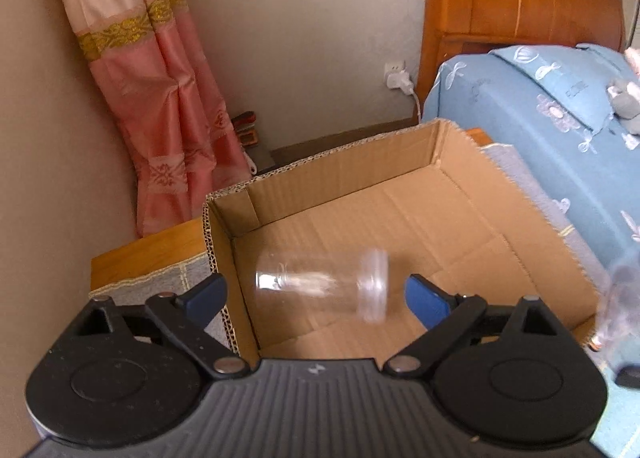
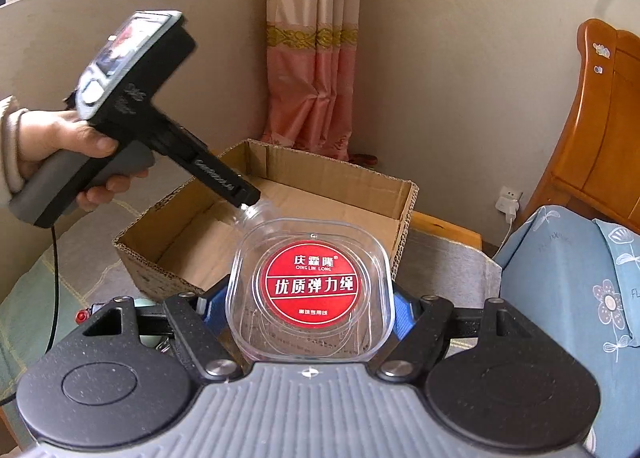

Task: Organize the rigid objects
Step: 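Carry the jar and box into the cardboard box and open both grippers, then grasp the black-and-red toy robot with the left gripper while the right gripper grasps the red S.L train, then carry the toy robot and red train into the cardboard box and release both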

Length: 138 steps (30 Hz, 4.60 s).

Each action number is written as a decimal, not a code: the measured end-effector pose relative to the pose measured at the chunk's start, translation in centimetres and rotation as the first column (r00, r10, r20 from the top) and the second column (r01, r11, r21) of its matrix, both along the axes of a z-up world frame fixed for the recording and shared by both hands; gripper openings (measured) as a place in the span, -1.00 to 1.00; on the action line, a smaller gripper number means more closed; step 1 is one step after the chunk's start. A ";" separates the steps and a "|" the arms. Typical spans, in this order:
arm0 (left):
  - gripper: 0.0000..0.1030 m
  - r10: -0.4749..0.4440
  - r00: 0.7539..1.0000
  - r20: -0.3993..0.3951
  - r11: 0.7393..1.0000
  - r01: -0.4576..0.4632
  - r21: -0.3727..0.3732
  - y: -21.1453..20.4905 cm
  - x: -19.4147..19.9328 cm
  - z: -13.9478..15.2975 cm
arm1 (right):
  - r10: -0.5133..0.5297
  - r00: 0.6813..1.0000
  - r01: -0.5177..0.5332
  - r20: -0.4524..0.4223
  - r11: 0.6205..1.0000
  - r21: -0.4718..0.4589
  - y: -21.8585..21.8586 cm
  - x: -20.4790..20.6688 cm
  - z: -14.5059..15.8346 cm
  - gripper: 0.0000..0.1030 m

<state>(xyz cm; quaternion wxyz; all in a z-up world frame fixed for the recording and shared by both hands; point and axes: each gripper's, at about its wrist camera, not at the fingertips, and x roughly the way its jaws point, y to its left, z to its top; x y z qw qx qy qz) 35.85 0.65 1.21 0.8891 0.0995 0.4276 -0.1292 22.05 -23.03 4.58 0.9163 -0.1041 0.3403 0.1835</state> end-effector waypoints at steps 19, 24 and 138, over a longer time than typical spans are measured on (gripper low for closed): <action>0.96 0.004 0.995 0.095 0.999 -0.001 -0.032 4.5 -10.5 2.9 | -0.016 0.999 0.016 -0.039 1.000 -0.008 1.3 7.9 -1.4 0.54; 0.96 0.016 0.996 0.090 0.999 -0.012 -0.044 5.2 -12.5 2.0 | -0.049 0.998 0.048 -0.035 0.998 -0.029 2.0 9.9 -2.2 0.76; 0.03 -0.240 0.969 0.063 0.964 0.246 -0.101 8.4 -17.4 -9.4 | 0.113 0.991 -0.117 -0.072 0.992 -0.055 3.9 -8.5 -12.2 0.12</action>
